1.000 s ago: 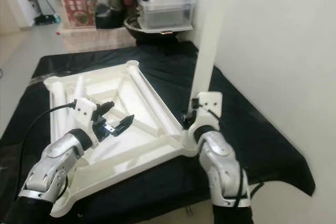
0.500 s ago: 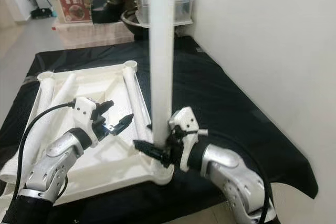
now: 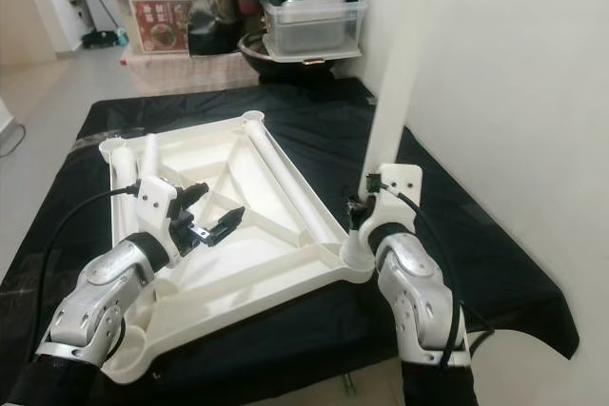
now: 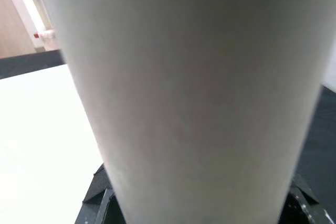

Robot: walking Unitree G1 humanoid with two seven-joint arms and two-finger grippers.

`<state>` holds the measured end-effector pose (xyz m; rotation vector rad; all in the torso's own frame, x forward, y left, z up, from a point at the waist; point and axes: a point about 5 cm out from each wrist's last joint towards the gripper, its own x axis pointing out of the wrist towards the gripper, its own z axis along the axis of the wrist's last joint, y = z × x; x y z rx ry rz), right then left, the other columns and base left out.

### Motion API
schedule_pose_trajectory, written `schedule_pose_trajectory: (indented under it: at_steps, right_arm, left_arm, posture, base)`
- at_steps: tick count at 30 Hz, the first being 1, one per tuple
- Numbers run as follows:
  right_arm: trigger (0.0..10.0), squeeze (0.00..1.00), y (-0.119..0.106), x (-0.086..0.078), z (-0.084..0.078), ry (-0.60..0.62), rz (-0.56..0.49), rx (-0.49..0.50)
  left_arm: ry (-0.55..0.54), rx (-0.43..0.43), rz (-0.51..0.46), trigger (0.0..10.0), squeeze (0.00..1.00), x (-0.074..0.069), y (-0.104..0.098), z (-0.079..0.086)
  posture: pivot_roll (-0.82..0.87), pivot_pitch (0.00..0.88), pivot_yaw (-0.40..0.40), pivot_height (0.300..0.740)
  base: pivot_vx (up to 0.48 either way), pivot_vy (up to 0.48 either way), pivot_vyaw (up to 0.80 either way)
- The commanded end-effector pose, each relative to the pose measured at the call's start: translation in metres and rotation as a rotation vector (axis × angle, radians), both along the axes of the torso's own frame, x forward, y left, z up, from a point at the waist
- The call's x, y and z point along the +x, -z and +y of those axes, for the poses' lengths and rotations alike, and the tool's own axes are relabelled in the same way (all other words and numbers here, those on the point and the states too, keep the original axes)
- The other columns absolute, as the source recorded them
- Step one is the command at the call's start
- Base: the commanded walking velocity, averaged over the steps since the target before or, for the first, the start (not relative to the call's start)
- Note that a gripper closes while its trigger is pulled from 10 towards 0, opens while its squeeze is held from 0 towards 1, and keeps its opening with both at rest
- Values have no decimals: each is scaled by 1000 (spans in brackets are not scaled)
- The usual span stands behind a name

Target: Building children table

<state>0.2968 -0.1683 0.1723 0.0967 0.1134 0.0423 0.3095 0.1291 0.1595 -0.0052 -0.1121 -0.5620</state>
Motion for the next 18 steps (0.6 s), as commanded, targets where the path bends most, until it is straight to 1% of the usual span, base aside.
schedule_pose_trajectory:
  at_steps: [1, 2, 3, 4, 6, 7, 8, 9, 10, 11, 12, 13, 15, 16, 17, 18]
  right_arm:
    - [10000, 0, 19, -6, 11, -64, 114, 11]
    - [10000, 0, 17, -7, 19, -118, 99, 12]
    - [10000, 1000, 12, -8, 25, -177, 69, 45]
    - [10000, 1000, 12, -8, 25, -177, 69, 45]
    - [10000, 1000, 4, -7, 28, -229, 20, 76]
    - [10000, 1000, -1, -7, 32, -281, 1, 97]
    - [10000, 0, -6, -7, 35, -353, -10, 109]
    - [10000, 0, -12, -9, 38, -437, -31, 115]
    - [10000, 0, -12, -9, 38, -437, -31, 115]
    - [10000, 0, -18, -15, 40, -553, -54, 127]
    - [10000, 0, -22, -20, 41, -627, -68, 133]
    - [10000, 0, -22, -20, 41, -627, -68, 133]
    - [10000, 0, -25, -40, 40, -883, -78, 113]
    - [10000, 0, -25, -40, 40, -883, -78, 113]
    - [10000, 0, -23, -48, 40, -972, -68, 98]
    - [8549, 0, -20, -54, 39, -1048, -48, 75]
  left_arm:
    - [-11, 12, 9, 10000, 0, -1, 4, 2]
    - [-11, 12, 10, 10000, 0, -1, 5, 2]
    - [-9, 11, 10, 10000, 0, -1, 5, 1]
    - [-9, 11, 10, 10000, 0, -1, 5, 1]
    - [-8, 10, 9, 10000, 0, -1, 4, 2]
    - [-8, 9, 8, 10000, 0, 0, 4, 2]
    - [-9, 7, 7, 10000, 0, 0, 4, 3]
    - [-11, 6, 6, 10000, 0, 0, 4, 3]
    - [-11, 6, 6, 10000, 0, 0, 4, 3]
    - [-12, 5, 6, 10000, 0, -1, 4, 3]
    - [-12, 4, 6, 10000, 0, -1, 4, 3]
    - [-12, 4, 6, 10000, 0, -1, 4, 3]
    - [-15, 3, 4, 10000, 0, -1, 3, 4]
    - [-15, 3, 4, 10000, 0, -1, 3, 4]
    - [-16, 2, 4, 10000, 0, -1, 3, 4]
    - [-19, 2, 2, 10000, 0, -1, 3, 5]
  posture:
    - [-134, 0, 5, 740]
    - [-134, 0, 5, 740]
    - [-135, 0, 4, 740]
    - [-135, 0, 4, 740]
    - [-136, 0, 3, 740]
    - [-136, 0, 1, 740]
    - [-136, 0, 1, 740]
    - [-136, 0, 1, 740]
    - [-136, 0, 1, 740]
    - [-138, 0, -2, 740]
    - [-137, 0, -3, 740]
    - [-137, 0, -3, 740]
    - [-137, 0, -5, 740]
    - [-137, 0, -5, 740]
    - [-131, 0, -14, 740]
    - [-128, 0, -19, 740]
  base:
    - [0, 0, 0]
    - [0, 0, 0]
    - [0, 0, 0]
    - [0, 0, 0]
    - [0, 0, 0]
    - [0, 0, 0]
    - [0, 0, 0]
    - [0, 0, 0]
    - [0, 0, 0]
    - [0, 0, 0]
    - [0, 0, 0]
    - [0, 0, 0]
    - [0, 0, 0]
    - [0, 0, 0]
    - [0, 0, 0]
    - [0, 0, 0]
